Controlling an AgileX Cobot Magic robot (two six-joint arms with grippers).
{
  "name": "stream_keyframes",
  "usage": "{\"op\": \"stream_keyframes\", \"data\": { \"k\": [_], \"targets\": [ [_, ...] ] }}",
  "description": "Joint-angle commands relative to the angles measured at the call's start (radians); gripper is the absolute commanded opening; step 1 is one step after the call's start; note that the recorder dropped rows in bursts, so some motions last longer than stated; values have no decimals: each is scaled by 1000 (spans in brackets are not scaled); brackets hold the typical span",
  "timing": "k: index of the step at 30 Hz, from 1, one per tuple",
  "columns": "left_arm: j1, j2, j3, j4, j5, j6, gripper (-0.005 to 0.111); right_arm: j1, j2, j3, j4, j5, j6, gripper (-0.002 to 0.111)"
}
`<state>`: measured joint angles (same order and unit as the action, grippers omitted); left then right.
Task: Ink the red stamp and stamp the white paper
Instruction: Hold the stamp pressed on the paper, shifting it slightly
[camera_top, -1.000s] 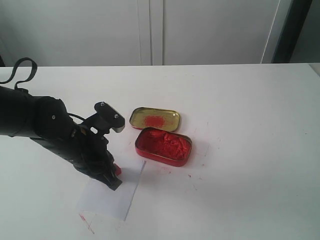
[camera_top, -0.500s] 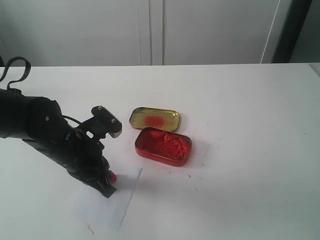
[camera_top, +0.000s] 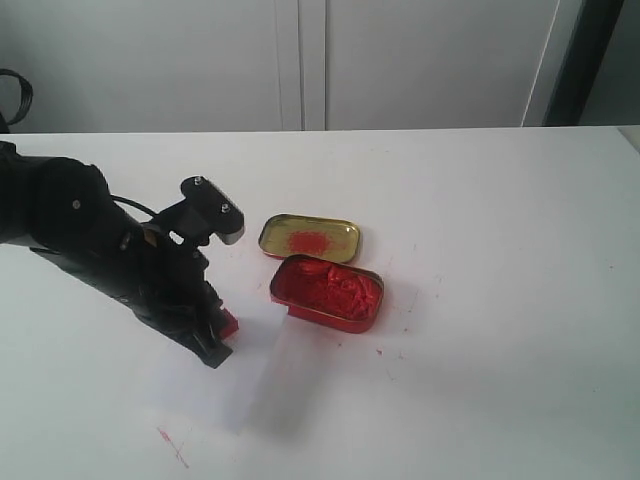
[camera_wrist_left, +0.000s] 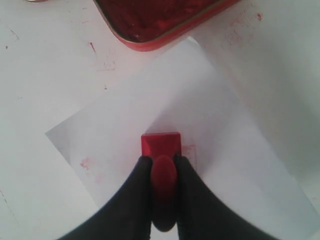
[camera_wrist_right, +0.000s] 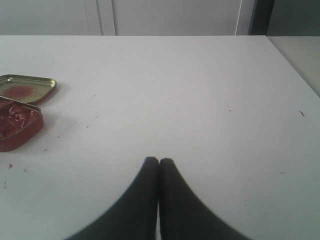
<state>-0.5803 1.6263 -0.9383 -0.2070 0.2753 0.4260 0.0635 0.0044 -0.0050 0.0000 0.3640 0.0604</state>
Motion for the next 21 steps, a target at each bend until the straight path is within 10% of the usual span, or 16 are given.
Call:
{"op": "stream_keyframes", "data": {
  "k": [1, 21],
  "targets": [
    [-3, 0, -2, 18, 35, -1, 0, -6, -4, 5, -8, -15, 4, 0],
    [-40, 67, -4, 125, 24, -10, 0, -6, -4, 5, -8, -15, 4, 0]
  ]
}}
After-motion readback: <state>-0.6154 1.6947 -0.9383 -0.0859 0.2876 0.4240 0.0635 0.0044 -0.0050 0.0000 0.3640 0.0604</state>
